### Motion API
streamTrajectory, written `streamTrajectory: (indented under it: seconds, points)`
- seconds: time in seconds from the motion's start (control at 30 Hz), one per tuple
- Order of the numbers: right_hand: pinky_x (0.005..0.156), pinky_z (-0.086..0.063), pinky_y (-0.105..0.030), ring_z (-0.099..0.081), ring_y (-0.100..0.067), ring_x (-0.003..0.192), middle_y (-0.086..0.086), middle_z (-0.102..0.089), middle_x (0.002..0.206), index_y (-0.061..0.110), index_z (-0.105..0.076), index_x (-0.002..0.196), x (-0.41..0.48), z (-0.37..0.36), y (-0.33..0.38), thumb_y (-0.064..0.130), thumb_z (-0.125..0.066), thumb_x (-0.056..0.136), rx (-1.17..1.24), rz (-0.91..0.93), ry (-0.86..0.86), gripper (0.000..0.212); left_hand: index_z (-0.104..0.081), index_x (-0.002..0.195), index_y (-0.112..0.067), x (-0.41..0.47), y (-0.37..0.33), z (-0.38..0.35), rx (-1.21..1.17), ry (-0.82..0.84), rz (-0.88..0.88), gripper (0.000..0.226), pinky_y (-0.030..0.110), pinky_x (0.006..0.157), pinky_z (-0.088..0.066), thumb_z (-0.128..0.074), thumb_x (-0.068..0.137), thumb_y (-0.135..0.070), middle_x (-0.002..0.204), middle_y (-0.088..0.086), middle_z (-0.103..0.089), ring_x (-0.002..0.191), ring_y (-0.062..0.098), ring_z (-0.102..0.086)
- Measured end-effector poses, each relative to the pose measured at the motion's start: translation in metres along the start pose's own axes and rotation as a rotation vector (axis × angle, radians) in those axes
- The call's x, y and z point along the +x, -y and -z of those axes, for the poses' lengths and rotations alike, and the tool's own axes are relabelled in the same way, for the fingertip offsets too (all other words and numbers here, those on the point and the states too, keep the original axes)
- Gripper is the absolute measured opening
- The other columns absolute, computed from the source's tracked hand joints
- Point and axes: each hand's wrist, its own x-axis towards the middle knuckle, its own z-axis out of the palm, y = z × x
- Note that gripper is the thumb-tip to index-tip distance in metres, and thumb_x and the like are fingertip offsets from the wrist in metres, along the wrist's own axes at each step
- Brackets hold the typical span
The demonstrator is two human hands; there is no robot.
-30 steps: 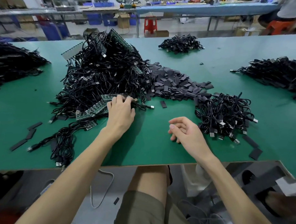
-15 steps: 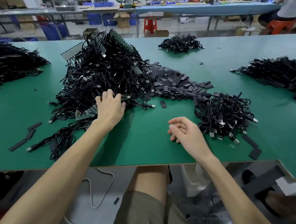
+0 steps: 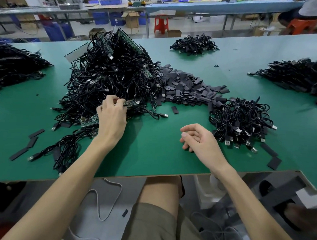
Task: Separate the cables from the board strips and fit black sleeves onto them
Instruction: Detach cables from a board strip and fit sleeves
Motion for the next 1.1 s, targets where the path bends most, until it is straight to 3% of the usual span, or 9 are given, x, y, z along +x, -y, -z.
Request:
streamTrajectory:
  seconds: [0.17,0.5,0.57,0.67,0.83,0.9,0.97,1.07,1.1]
  points:
    - [0.061,-0.051,-0.02,-0.067,-0.01,0.069,-0.004,-0.073,0.088,0.015,-0.066,0.108,0.0,-0.001,-0.002,0.013,-0.061,0.102,-0.003,0.003,0.003,0.008,-0.052,0.119,0.004,0.005,0.014,0.017,0.289,0.188,0.213,0.029,0.052,0.101,-0.037,-0.058,0.091,0.003,0.131,0.026,-0.045,0.119,0.044,-0.042]
    - [0.061,-0.05,-0.018,-0.068,-0.009,0.069,-0.004,-0.073,0.088,0.016,-0.066,0.108,-0.001,0.001,-0.001,0.011,-0.061,0.101,-0.014,-0.002,0.0,0.01,-0.051,0.11,0.002,0.013,0.016,0.021,0.363,0.309,0.108,0.021,0.046,0.081,-0.042,-0.055,0.091,0.009,0.116,0.031,-0.052,0.108,0.046,-0.05]
    - [0.061,-0.05,-0.018,-0.068,-0.009,0.069,-0.003,-0.073,0.088,0.017,-0.066,0.108,0.0,0.001,-0.001,0.011,-0.061,0.101,-0.016,-0.002,0.002,0.01,-0.052,0.106,0.0,0.014,0.019,0.022,0.352,0.326,0.085,0.014,0.044,0.077,-0.039,-0.06,0.094,0.001,0.114,0.03,-0.054,0.108,0.045,-0.05]
    - [0.061,-0.05,-0.018,-0.068,-0.01,0.069,-0.004,-0.073,0.088,0.017,-0.066,0.108,0.0,0.001,-0.001,0.01,-0.061,0.101,-0.02,-0.001,0.004,0.01,-0.053,0.103,0.001,0.013,0.021,0.019,0.318,0.301,0.085,0.019,0.05,0.083,-0.044,-0.065,0.096,-0.012,0.117,0.026,-0.052,0.111,0.045,-0.047]
    - [0.061,-0.05,-0.017,-0.068,-0.01,0.07,-0.005,-0.073,0.088,0.016,-0.066,0.108,0.001,0.001,-0.002,0.01,-0.061,0.101,-0.024,0.005,0.006,0.01,-0.057,0.108,0.003,0.014,0.015,0.017,0.222,0.182,0.135,0.046,0.052,0.095,-0.042,-0.065,0.097,-0.041,0.123,0.022,-0.049,0.117,0.041,-0.047]
    - [0.061,-0.05,-0.017,-0.068,-0.01,0.07,-0.004,-0.073,0.088,0.017,-0.066,0.107,0.001,0.0,-0.002,0.01,-0.061,0.101,-0.025,0.006,0.008,0.011,-0.058,0.107,0.002,0.015,0.015,0.015,0.135,0.12,0.143,0.047,0.049,0.094,-0.043,-0.07,0.094,-0.042,0.118,0.022,-0.052,0.112,0.039,-0.05]
    - [0.061,-0.05,-0.017,-0.068,-0.01,0.07,-0.004,-0.073,0.088,0.017,-0.067,0.107,0.001,0.0,-0.003,0.01,-0.061,0.101,-0.028,0.008,0.006,0.011,-0.059,0.102,0.0,0.018,0.015,0.016,-0.15,0.105,0.238,0.045,0.043,0.088,-0.046,-0.072,0.093,-0.042,0.108,0.017,-0.055,0.1,0.031,-0.053]
    - [0.061,-0.05,-0.017,-0.068,-0.01,0.07,-0.004,-0.073,0.088,0.017,-0.067,0.107,0.002,0.0,-0.004,0.01,-0.061,0.101,-0.032,0.009,0.004,0.011,-0.058,0.082,-0.006,0.024,0.017,0.019,-0.598,0.149,0.451,0.041,0.036,0.071,-0.046,-0.057,0.103,-0.042,0.08,0.013,-0.063,0.072,0.028,-0.061]
    - [0.061,-0.05,-0.017,-0.068,-0.01,0.07,-0.004,-0.073,0.088,0.017,-0.067,0.107,0.002,-0.001,-0.004,0.01,-0.061,0.101,-0.033,0.01,0.004,0.011,-0.057,0.081,-0.005,0.028,0.018,0.02,-0.698,0.171,0.523,0.041,0.035,0.069,-0.049,-0.052,0.106,-0.038,0.08,0.012,-0.068,0.068,0.028,-0.066]
